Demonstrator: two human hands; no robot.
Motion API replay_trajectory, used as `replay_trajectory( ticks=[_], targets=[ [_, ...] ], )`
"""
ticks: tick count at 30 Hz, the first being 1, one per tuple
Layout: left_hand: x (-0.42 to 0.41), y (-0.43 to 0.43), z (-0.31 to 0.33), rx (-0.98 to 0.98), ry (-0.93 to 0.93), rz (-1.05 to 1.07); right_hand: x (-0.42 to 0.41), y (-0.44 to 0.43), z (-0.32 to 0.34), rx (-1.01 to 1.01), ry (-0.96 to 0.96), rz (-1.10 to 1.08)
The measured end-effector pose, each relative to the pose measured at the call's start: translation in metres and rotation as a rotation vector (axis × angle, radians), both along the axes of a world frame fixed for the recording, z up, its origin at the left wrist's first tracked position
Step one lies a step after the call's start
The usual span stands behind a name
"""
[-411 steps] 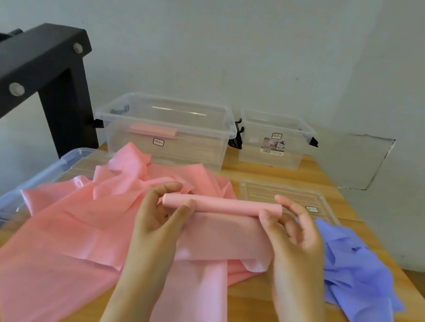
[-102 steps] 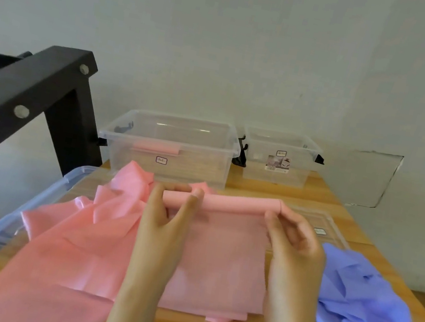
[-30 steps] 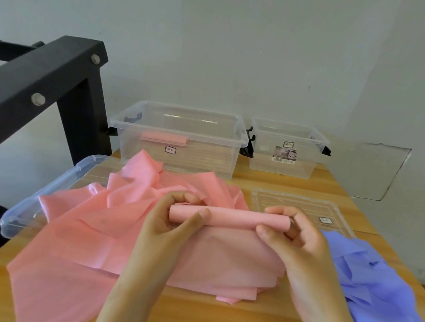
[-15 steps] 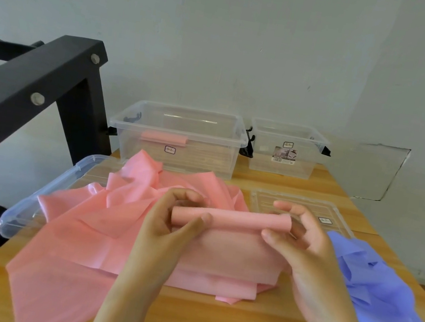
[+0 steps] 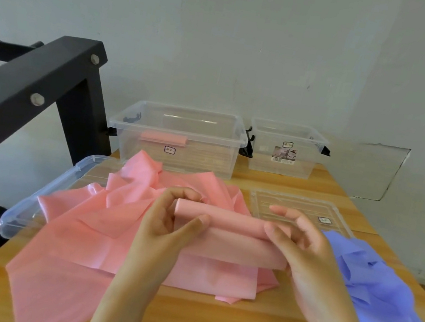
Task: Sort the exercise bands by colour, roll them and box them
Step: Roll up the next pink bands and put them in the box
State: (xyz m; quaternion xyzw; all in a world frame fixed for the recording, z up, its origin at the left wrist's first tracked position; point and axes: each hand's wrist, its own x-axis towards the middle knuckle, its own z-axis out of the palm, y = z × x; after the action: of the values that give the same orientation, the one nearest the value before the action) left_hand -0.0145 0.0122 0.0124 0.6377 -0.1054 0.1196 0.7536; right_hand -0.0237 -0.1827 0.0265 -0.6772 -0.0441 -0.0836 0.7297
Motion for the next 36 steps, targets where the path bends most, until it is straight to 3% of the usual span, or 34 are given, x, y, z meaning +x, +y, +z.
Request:
replay_trajectory(
  ticks=[6,10,14,19,25,32,36],
  targets=[
    [-0.0057,-0.0028,0.0019,0.107,0.103,-0.015,0.0000,0.0001,0.0003,-0.033,-0.108,-0.031],
    [-0.0024,-0.0012,0.0012,0.050,0.033,-0.002,-0.0015,-0.0012,0.0025,0.038,-0.071,0.016],
    [-0.0025,0.0011,0.0023,-0.022,0.049,-0.024,-0.0006,0.0004,0.0003,-0.044,-0.045,-0.008],
    [-0.0056,-0.0032,0.0021,0.107,0.122,-0.007,-0.0025,-0.0006,0.0042,-0.016,-0.148,-0.007],
    [-0.0035,-0.0003,0.0008,0.049,0.039,0.026,-0.0003,0.0027,-0.0001,-0.071,-0.010,-0.009],
    [-0.0055,-0.0030,0.0025,0.090,0.115,0.012,-0.0007,0.0014,0.0027,-0.045,-0.149,-0.027],
    [-0.0016,-0.0003,0.0001,0.026,0.039,-0.004,0.0003,0.0014,0.0018,0.025,-0.064,0.005]
  ],
)
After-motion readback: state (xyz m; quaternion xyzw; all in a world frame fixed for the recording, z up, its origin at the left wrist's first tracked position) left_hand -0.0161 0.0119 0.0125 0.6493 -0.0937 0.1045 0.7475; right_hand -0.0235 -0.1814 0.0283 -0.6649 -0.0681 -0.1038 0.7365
